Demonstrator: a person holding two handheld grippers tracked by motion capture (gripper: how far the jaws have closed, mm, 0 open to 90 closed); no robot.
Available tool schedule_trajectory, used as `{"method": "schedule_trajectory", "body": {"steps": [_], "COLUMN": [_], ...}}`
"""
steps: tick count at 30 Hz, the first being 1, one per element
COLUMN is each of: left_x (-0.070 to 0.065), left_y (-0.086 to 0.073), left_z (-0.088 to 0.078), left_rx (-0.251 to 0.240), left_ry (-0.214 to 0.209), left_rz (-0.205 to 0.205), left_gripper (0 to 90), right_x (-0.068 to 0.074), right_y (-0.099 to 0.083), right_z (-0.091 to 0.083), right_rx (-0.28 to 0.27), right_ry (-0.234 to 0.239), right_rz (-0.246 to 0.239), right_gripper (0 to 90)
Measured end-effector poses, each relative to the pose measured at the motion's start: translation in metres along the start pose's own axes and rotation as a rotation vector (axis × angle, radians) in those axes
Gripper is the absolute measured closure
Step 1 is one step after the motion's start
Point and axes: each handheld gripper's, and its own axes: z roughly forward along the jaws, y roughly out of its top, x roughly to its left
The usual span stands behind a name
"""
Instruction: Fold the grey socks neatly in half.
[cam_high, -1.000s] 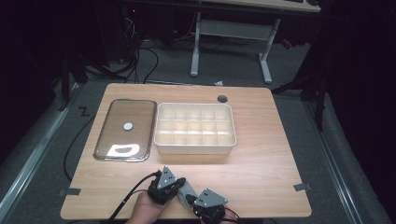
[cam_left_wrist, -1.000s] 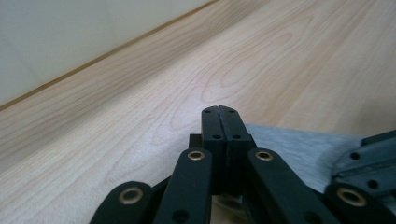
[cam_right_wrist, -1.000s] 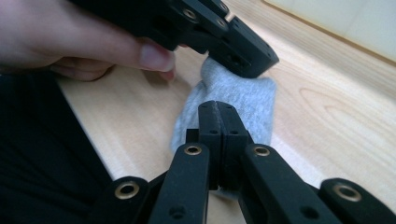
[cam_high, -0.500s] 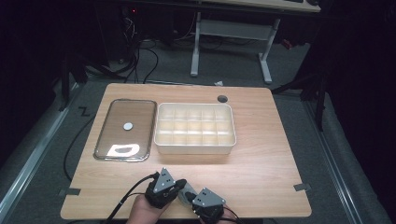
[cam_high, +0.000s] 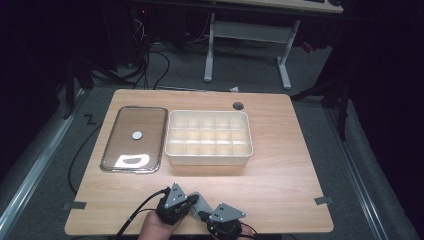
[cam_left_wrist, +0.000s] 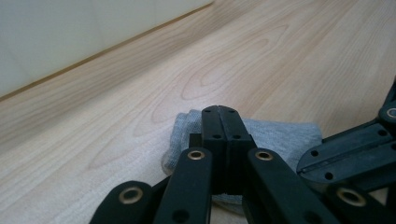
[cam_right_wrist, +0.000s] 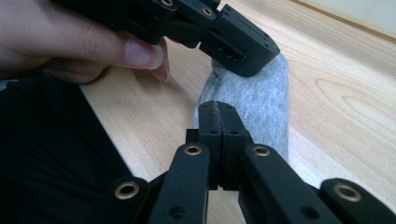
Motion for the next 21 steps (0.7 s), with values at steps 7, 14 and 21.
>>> {"method": "schedule_trajectory", "body": {"steps": [7, 14, 21], "left_x": [0.019, 0.020, 0.021], "left_y": [0.012, 0.011, 0.009], "left_z": [0.013, 0.013, -0.004], "left_rx": [0.006, -0.001, -0.062], "left_ry": [0.000, -0.004, 0.005], "left_rz": [0.013, 0.016, 0.037], "left_gripper": [90.0, 90.0, 80.3], "right_x": [-0.013, -0.044, -0.053], "right_y": [0.018, 0.034, 0.032], "right_z": [0.009, 0.010, 0.026], "right_rx": [0.017, 0.052, 0.153], "right_ry": [-0.024, -0.012, 0.063], "right_rz": [0.020, 0.201, 0.293], "right_gripper": [87.2, 56.4, 47.1]}}
